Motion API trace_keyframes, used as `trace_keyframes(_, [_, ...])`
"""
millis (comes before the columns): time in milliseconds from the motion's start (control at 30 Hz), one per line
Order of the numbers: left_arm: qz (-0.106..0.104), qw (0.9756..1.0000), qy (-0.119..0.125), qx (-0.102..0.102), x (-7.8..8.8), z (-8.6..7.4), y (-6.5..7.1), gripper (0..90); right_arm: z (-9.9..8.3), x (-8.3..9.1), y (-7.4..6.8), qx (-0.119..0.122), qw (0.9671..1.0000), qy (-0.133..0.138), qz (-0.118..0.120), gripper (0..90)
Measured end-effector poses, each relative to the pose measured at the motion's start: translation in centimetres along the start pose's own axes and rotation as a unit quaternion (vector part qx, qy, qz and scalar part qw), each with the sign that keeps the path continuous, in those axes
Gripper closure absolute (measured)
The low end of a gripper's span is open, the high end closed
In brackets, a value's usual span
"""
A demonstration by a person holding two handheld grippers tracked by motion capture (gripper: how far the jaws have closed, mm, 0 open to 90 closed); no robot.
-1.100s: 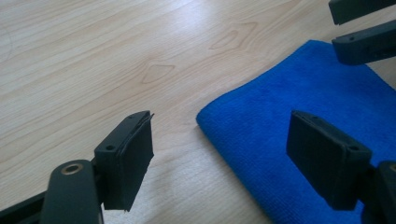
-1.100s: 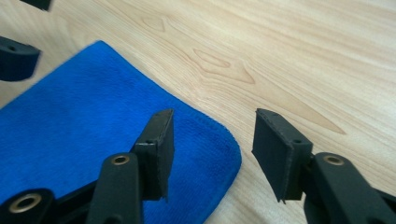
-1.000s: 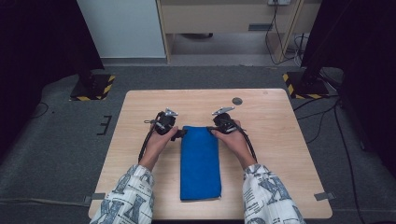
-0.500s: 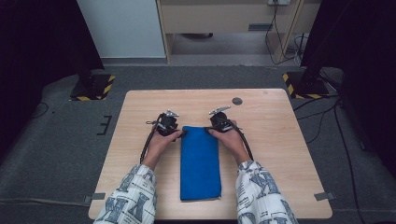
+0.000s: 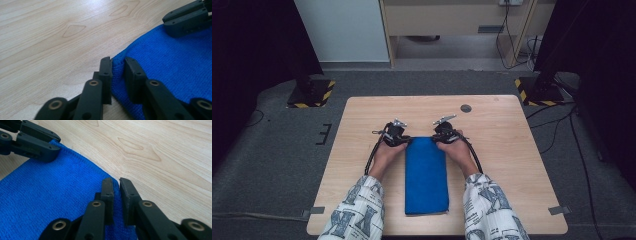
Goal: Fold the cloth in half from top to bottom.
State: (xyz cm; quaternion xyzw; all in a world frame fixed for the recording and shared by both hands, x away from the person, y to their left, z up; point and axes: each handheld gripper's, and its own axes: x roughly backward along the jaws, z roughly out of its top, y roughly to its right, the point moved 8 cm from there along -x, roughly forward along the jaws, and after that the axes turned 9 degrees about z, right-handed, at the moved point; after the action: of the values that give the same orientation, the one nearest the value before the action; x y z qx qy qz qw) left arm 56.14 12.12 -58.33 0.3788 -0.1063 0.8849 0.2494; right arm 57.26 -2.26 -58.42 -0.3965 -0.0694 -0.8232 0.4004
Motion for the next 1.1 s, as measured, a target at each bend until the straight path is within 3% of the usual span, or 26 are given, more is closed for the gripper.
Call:
trace_keyframes(233, [-0.005, 0.9999, 0.01, 0.0, 0.4, 0.5, 0.1, 84.7, -0.1, 0.6, -0.1, -0.003, 0.9999, 0.011, 0.009, 85.1])
trace_keyframes(467, [-0.011, 0.9992, 0.035, -0.013, 1.6, 2.6, 0.5, 85.1, 1.1, 2.2, -0.2, 0.002, 0.999, 0.041, 0.018, 85.5])
trace_keyframes(567, [-0.01, 0.9987, 0.05, -0.001, 2.0, 3.1, 0.3, 85.3, 1.6, 3.0, -0.1, 0.006, 0.9987, 0.048, 0.016, 85.6])
trace_keyframes(800, [-0.011, 0.9981, 0.06, 0.001, 2.4, 3.5, 0.2, 85.4, 2.3, 4.0, 0.1, 0.007, 0.9983, 0.056, 0.016, 85.7])
trace_keyframes(1100, [-0.006, 0.9965, 0.083, -0.007, 4.1, 5.4, 0.2, 85.7, 4.0, 5.3, 0.0, 0.019, 0.9973, 0.07, 0.01, 85.7])
